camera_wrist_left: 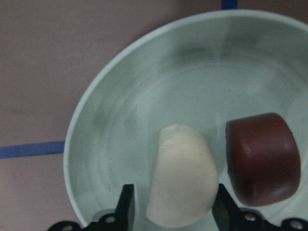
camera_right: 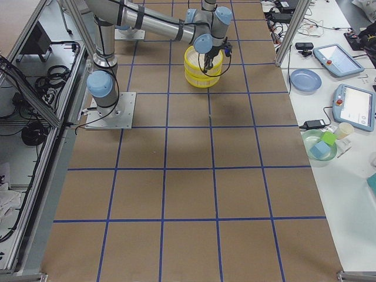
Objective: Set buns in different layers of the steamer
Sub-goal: 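Grasp the white bun with the left gripper while the right grips the top tier rim, then lift the top steamer tier off with the right gripper and set it aside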
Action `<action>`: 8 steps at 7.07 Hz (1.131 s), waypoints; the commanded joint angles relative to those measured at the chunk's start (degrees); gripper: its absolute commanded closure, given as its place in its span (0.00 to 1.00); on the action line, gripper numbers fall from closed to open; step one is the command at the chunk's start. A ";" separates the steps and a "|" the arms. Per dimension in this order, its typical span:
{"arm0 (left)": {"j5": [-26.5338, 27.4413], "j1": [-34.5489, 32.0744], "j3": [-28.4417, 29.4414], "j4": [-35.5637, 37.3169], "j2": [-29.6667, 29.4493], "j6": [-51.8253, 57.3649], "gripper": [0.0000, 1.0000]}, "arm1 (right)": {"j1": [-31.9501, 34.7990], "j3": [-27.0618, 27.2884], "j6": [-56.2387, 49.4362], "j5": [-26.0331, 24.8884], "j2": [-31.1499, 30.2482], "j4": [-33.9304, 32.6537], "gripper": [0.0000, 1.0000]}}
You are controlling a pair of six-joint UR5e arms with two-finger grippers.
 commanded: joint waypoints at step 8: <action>-5.98 -6.80 7.32 -2.09 7.61 -7.53 1.00 | -22.77 -0.29 -26.69 -7.24 2.21 -2.14 1.00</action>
